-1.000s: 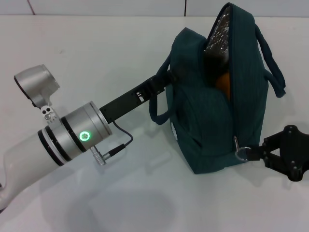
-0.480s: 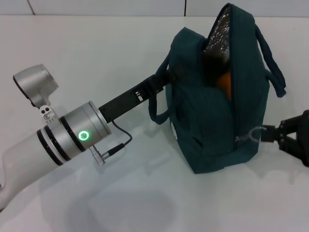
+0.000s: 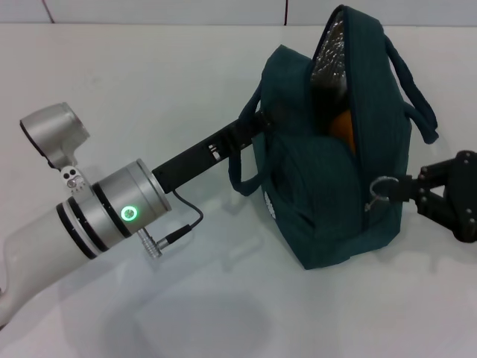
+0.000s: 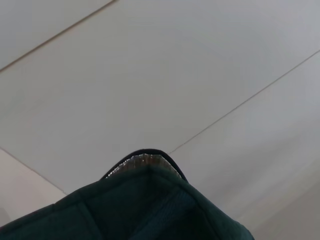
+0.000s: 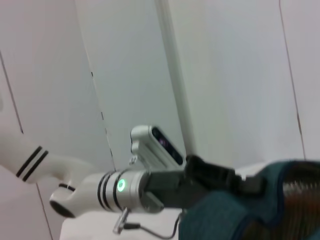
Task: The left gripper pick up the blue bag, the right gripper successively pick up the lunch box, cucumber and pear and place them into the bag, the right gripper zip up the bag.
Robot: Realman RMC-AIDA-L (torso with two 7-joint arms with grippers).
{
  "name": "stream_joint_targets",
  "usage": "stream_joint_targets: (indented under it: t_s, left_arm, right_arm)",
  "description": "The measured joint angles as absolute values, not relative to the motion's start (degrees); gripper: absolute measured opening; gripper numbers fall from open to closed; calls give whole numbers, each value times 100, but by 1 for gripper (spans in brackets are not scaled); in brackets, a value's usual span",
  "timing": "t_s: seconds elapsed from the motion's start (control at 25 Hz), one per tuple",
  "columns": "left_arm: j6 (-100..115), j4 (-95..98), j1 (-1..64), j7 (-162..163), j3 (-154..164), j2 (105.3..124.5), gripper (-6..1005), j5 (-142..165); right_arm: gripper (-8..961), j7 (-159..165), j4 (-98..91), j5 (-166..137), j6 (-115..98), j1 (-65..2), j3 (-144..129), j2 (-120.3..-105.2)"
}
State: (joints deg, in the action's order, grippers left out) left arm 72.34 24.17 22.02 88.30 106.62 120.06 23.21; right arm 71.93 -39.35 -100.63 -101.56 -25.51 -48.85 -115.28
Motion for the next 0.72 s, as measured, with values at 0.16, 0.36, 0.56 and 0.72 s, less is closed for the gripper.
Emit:
stream_joint_targets:
  t_s: [0.16,0.36,0.56,0.72]
  left_arm:
    - [7234,2417,2184,8803,10674,12006,44,2332]
    - [7274,2413,2179,8792,10678,12006,88,2359]
    - [7464,2284,2207,8719,10653,12001,133,2360]
    - [7488,2264,2243,8703,10653,11993,169,2363]
  right_arm:
    - [7,7157,-3929,-9838,-10166,-2602,-4906,-11537]
    - [7,7107,-3863,-9694,-10201,-2677,-4960,-11539]
    - [7,7080,-3757,-9662,-10199,-2723,-5102,-11544]
    - [7,7032,-3712,-9591,-10196,-2752,-5113,-11553]
